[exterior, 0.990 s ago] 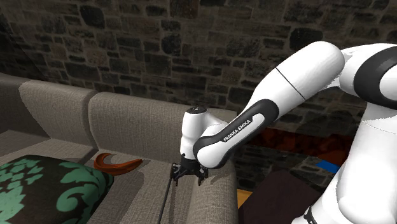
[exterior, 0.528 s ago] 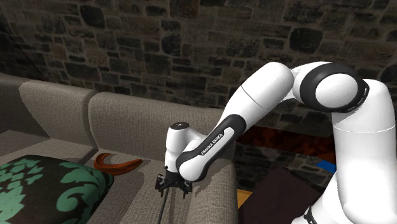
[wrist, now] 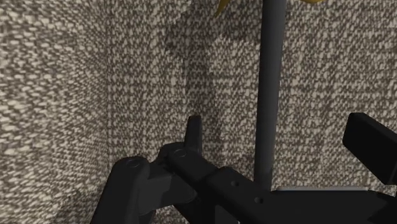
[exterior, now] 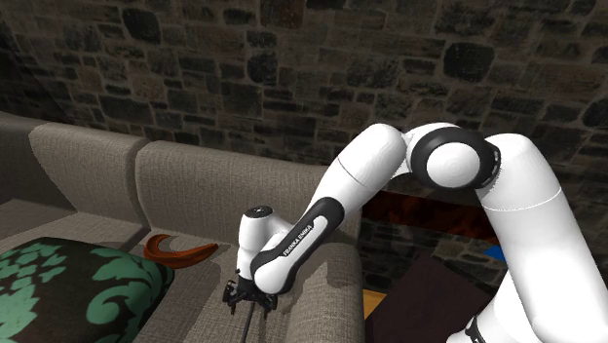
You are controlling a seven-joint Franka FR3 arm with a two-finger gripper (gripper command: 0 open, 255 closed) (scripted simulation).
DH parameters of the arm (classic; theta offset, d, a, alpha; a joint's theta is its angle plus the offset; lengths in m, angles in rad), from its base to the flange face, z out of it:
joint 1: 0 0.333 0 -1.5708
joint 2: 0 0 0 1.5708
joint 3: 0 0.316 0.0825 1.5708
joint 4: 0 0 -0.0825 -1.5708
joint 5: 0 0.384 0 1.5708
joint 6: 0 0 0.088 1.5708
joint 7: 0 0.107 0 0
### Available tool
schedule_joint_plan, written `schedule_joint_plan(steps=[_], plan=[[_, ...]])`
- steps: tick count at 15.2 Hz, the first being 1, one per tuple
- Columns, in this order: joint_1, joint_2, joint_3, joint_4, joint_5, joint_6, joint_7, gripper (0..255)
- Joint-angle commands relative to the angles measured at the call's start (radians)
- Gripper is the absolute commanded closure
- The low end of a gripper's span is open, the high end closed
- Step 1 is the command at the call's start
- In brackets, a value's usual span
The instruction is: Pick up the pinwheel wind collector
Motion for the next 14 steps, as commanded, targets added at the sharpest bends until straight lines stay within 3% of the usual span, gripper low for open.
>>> schedule_joint_plan(steps=[1,5,6,14], plan=[[0.006,0.024,-0.007,0.007,-0.004,0.017,0.000,0],[0.014,0.056,-0.015,0.021,-0.010,0.036,-0.001,0],[0.015,0.058,-0.016,0.024,-0.010,0.034,0.001,255],[0.014,0.056,-0.015,0.025,-0.010,0.032,0.000,255]])
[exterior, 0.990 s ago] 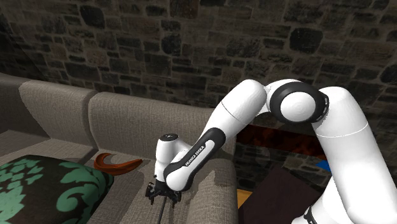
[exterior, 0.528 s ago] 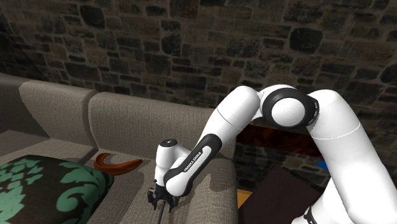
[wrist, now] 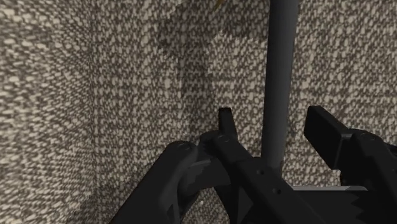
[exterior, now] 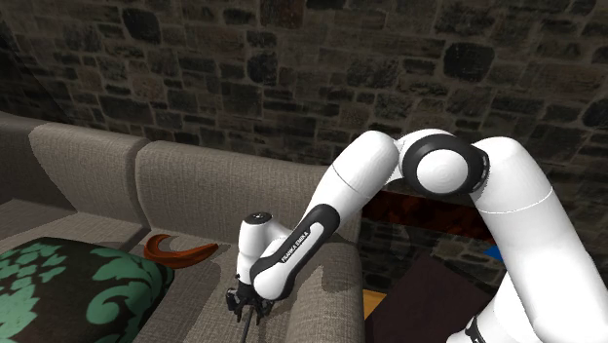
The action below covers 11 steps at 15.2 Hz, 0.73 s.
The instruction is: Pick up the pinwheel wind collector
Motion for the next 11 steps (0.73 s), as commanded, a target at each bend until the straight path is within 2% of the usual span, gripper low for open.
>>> schedule_joint_plan(steps=[1,11], plan=[[0.000,0.006,-0.002,-0.004,-0.001,0.010,-0.001,255],[-0.030,-0.115,0.034,-0.048,0.025,-0.066,0.002,255]])
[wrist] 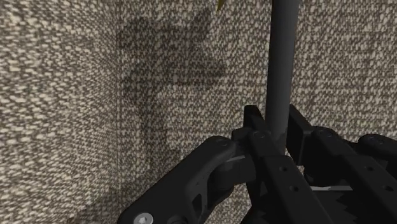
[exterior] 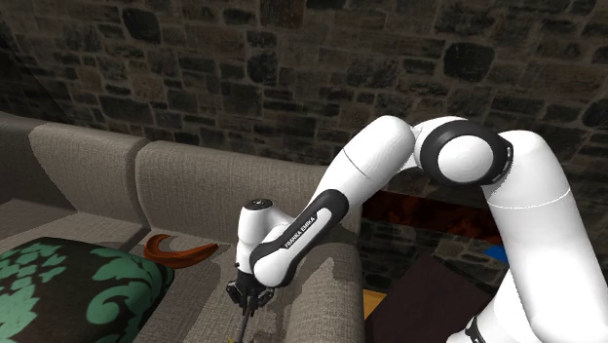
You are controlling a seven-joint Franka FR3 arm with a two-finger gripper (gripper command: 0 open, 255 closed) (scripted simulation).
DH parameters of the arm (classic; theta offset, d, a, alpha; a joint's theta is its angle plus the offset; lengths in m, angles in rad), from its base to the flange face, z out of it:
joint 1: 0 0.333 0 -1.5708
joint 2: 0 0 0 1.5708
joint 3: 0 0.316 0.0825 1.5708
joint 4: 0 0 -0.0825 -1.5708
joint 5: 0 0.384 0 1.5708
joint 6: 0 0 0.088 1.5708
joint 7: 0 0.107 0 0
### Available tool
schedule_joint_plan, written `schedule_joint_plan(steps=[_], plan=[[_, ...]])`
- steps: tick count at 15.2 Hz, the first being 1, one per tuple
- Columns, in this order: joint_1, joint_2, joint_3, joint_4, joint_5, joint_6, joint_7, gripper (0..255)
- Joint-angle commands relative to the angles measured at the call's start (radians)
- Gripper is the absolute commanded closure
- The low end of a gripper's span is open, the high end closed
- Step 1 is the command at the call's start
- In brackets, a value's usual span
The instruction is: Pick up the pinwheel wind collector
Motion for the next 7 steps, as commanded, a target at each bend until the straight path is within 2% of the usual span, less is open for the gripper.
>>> schedule_joint_plan(steps=[1,7], plan=[[-0.005,-0.026,0.008,-0.013,0.006,-0.013,0.002,255],[-0.017,-0.074,0.023,-0.024,0.019,-0.049,0.001,255]])
